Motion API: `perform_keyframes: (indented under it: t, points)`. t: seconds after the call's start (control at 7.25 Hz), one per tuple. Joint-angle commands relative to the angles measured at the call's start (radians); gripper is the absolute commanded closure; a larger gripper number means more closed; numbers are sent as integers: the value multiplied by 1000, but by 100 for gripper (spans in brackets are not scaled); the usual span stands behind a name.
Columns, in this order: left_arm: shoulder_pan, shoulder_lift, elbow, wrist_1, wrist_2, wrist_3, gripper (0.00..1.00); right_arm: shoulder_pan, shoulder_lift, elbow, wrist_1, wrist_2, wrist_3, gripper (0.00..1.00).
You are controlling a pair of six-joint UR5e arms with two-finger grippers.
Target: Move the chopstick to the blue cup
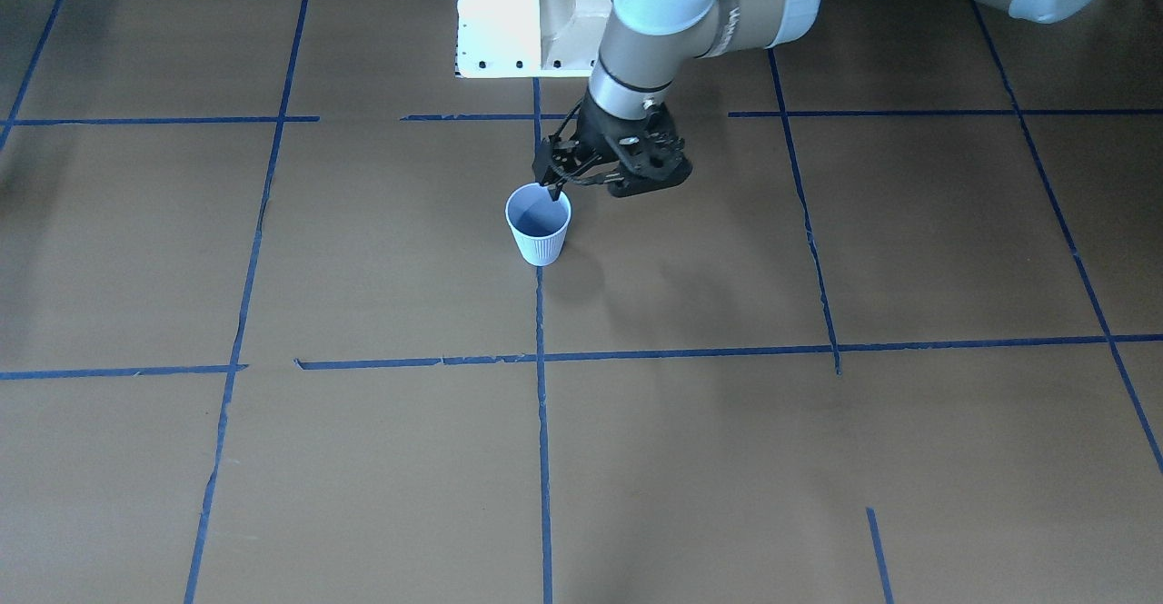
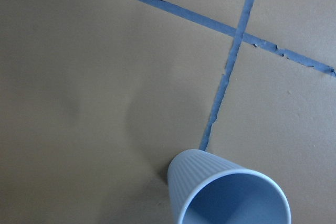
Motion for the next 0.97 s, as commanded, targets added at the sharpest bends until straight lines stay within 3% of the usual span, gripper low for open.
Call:
perform_keyframes:
  t: [0.0, 0.28, 0.55, 0.69, 0.83]
  points:
    - [-64, 62, -126, 98, -45, 99, 0, 71, -26, -6, 1, -1, -14, 0]
    - [-78, 63, -126, 102, -46, 106, 0, 186, -87, 0, 2, -2, -72, 0]
    - [-76, 62, -126, 100, -46, 106, 0, 186, -118, -9, 4, -42, -94, 0]
    - [-78, 62, -126, 100, -46, 106, 0, 186, -120, -27, 32, -91, -89, 0]
    - [-76, 62, -126, 100, -46, 106, 0, 185, -118, -113, 157, -93, -80, 0]
